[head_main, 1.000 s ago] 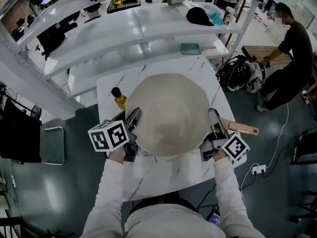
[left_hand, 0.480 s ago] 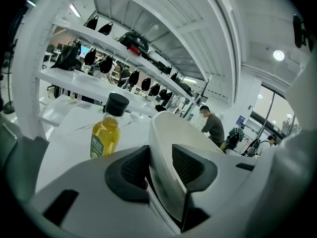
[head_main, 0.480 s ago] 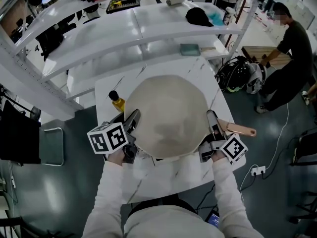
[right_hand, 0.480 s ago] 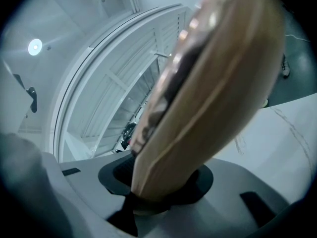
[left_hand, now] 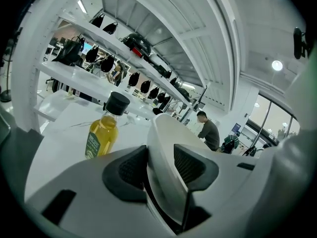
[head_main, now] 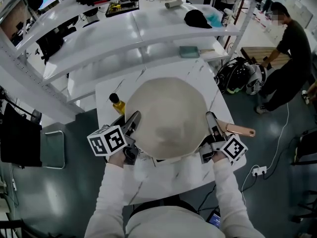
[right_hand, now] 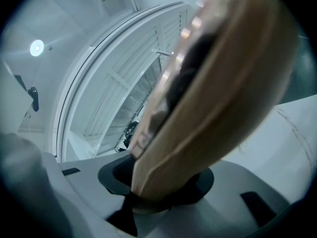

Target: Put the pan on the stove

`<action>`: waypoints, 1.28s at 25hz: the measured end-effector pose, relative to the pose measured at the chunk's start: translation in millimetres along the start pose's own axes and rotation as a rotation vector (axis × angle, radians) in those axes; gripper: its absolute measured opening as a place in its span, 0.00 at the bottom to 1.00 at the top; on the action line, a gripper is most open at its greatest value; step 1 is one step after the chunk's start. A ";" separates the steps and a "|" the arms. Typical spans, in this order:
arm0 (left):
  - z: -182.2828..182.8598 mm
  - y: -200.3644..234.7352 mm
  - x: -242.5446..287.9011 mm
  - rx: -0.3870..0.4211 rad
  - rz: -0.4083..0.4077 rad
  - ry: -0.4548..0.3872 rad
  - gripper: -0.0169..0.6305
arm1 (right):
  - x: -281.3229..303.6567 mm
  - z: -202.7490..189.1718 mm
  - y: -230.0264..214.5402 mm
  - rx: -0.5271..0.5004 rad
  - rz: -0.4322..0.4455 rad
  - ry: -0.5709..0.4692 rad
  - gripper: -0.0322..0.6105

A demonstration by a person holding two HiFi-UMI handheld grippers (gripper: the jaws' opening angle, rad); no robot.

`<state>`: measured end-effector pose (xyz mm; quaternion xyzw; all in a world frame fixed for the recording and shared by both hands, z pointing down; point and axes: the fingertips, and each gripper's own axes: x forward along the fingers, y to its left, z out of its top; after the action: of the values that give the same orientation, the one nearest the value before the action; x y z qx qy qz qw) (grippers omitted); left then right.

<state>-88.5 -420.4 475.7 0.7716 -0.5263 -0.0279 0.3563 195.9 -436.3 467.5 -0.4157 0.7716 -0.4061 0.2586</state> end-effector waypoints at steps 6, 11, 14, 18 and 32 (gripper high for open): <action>3.5 -5.2 -3.1 0.000 -0.011 -0.024 0.30 | -3.6 -2.8 -1.6 0.019 0.007 0.015 0.33; 8.9 -8.5 -6.5 0.001 -0.017 -0.048 0.30 | -8.2 -6.2 -2.9 0.041 0.013 0.019 0.34; 8.9 -11.2 -9.6 0.000 -0.018 -0.050 0.29 | -11.5 -6.5 -2.9 0.043 0.008 0.021 0.34; 9.2 -12.4 -13.6 0.004 -0.015 -0.052 0.29 | -12.6 -6.5 -2.8 0.054 0.002 0.017 0.34; 3.4 -19.0 -33.1 0.029 -0.029 -0.074 0.29 | -48.9 -14.7 0.3 0.054 -0.007 -0.019 0.39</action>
<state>-89.6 -391.0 451.2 0.7826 -0.5283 -0.0540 0.3249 210.4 -388.6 478.2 -0.4152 0.7564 -0.4238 0.2755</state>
